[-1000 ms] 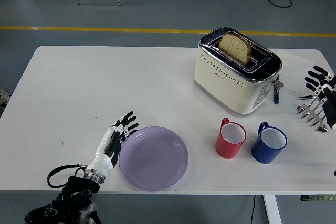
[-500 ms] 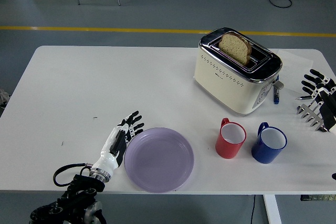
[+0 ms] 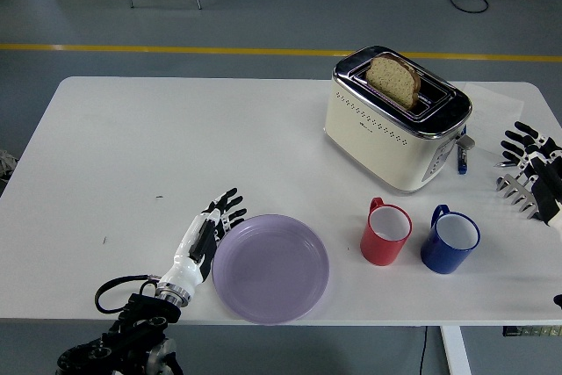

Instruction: Push plate across desktop,pick up the break from the machine,place the break in the plate

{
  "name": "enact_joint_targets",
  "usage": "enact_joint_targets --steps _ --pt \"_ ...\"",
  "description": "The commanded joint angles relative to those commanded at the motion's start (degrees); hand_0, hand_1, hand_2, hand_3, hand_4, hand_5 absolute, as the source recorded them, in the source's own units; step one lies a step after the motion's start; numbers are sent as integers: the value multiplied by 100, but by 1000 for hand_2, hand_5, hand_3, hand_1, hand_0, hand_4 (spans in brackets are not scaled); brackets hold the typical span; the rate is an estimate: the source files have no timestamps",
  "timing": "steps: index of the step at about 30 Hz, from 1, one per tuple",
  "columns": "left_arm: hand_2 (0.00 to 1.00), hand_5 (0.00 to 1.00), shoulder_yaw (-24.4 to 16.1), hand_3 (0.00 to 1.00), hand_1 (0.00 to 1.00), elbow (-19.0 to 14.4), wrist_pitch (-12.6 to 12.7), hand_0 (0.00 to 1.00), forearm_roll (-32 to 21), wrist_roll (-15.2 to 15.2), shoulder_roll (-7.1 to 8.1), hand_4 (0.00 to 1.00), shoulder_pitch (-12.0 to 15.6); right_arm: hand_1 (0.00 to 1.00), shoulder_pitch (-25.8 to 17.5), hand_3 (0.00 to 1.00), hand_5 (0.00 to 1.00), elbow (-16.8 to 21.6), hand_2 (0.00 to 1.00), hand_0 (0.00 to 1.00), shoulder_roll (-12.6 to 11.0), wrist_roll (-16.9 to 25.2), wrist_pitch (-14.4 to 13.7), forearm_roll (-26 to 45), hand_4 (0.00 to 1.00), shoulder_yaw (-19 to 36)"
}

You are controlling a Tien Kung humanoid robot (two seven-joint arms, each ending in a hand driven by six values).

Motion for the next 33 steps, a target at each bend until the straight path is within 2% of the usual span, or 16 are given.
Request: enact_joint_targets --steps 10,12,18,20,24,25,28,31,33 --pt "919 998 -372 911 834 -123 167 794 349 -64 -22 538 68 772 -30 788 534 8 776 857 -14 1 -3 0 508 5" --pt "919 998 -631 911 834 -264 351 794 651 -69 12 538 164 772 -37 788 534 22 776 857 -30 2 -3 2 508 16" --pt "909 998 -1198 897 831 -662 558 783 1320 84 88 537 391 772 -52 788 536 32 776 857 -54 1 -4 4 508 35" --pt "891 998 -1481 880 822 -880 613 773 1596 174 105 538 468 772 -54 788 534 36 775 857 -62 -2 -5 1 508 38" --pt "891 998 -2135 880 822 -1497 658 773 2254 556 172 538 743 772 -58 788 534 34 775 857 -65 -2 -6 -3 508 27" --pt "860 998 -2220 868 793 -1587 656 765 2333 599 183 529 781 772 -59 788 535 34 775 857 -65 -2 -6 -3 507 27" --pt "860 998 -2754 868 793 -2147 554 765 2719 917 240 529 1126 772 -63 788 535 35 775 857 -63 -4 -5 -6 507 32" --pt "848 998 -3155 842 780 -2614 477 762 2901 1093 305 533 1406 772 -53 787 535 37 776 857 -55 -7 -8 -6 507 60" --pt "848 998 -3456 842 780 -2971 395 762 3037 1224 420 533 1669 772 -22 787 535 49 776 857 -59 -8 -12 -4 507 106"
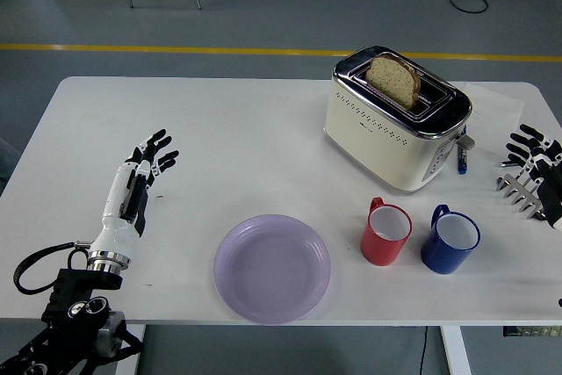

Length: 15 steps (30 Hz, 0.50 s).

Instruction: Push plate across desktop,pick up the break from the machine,place the break in the plate

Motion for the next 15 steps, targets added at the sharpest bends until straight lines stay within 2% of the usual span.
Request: enact_joint_targets --steps 3,6,9,15 --pt "848 998 -372 842 780 -428 -78 762 121 123 46 533 305 772 16 787 535 28 776 857 -30 -3 -1 -4 507 15" --pt "843 998 -824 834 780 -795 -136 762 231 213 -44 538 629 772 5 787 534 75 776 858 -87 -5 -7 -13 507 9" --pt "843 998 -1183 834 780 -1016 -200 762 303 300 -138 538 836 772 1 787 534 142 776 858 -171 -6 -14 -26 507 -32" --pt "835 998 -1427 826 778 -1127 -358 763 331 382 -160 537 1041 772 156 788 525 221 776 858 -418 2 -48 -29 508 -220"
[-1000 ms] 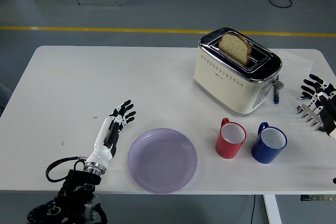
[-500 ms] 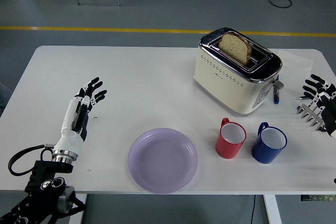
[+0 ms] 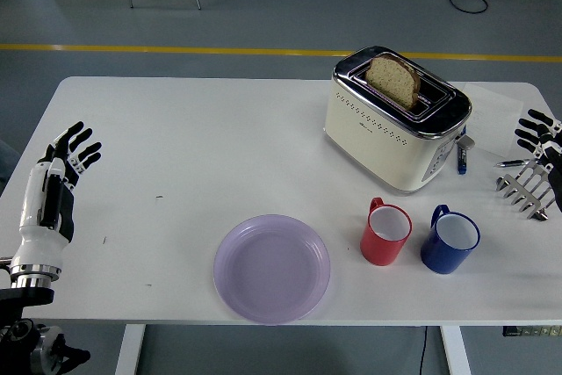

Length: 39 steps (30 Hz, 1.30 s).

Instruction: Push plate across desktop,pick up the break from the machine,place the break in the plate

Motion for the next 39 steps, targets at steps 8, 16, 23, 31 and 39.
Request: enact_joint_targets --steps 8,16,23,31,39 --pt "833 957 14 817 777 67 -105 764 -26 59 -45 533 86 792 510 803 461 -27 803 871 -447 33 -117 -97 539 -514" --pt "831 958 -12 816 778 75 -68 765 -62 56 -41 535 62 823 1386 844 317 -136 835 895 -843 -203 -678 -986 666 -1339" --pt "831 957 -36 815 777 93 -52 765 -70 71 -55 534 17 838 2432 861 246 -309 872 919 -935 -738 -1038 -2549 696 -2242" --pt "827 962 -59 815 773 111 -29 766 -84 86 -62 539 -17 845 3582 885 184 -794 852 929 -604 -1387 -937 -3505 806 -3120" --pt "828 961 -106 814 771 136 -23 766 -100 83 -61 537 -39 823 4377 872 178 -1326 793 908 -215 -1558 -826 -3428 812 -3731"
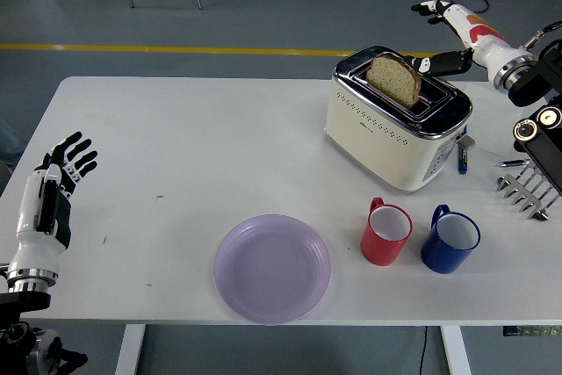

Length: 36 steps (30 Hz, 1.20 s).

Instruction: Push plate across desktop,pick up the break from the machine,place the break in the plate

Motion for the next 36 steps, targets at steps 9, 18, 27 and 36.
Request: enact_joint_targets --steps 9,18,27,36 --pt "824 962 -27 812 769 36 12 766 -24 -3 -17 538 -47 777 809 843 178 -1003 741 878 483 -159 66 20 806 -736" --pt "821 964 12 810 764 126 12 766 -85 -19 -10 539 -62 751 1405 815 154 -2232 706 856 824 -70 102 353 765 -1579" --pt "820 961 6 810 762 129 24 765 -100 -37 -2 539 -96 743 1663 803 161 -2841 695 851 1055 -91 180 697 766 -2193" --pt "812 956 100 804 753 163 51 758 -150 -159 -3 537 -136 749 1820 828 147 -3286 717 847 1329 -95 156 1185 735 -2686"
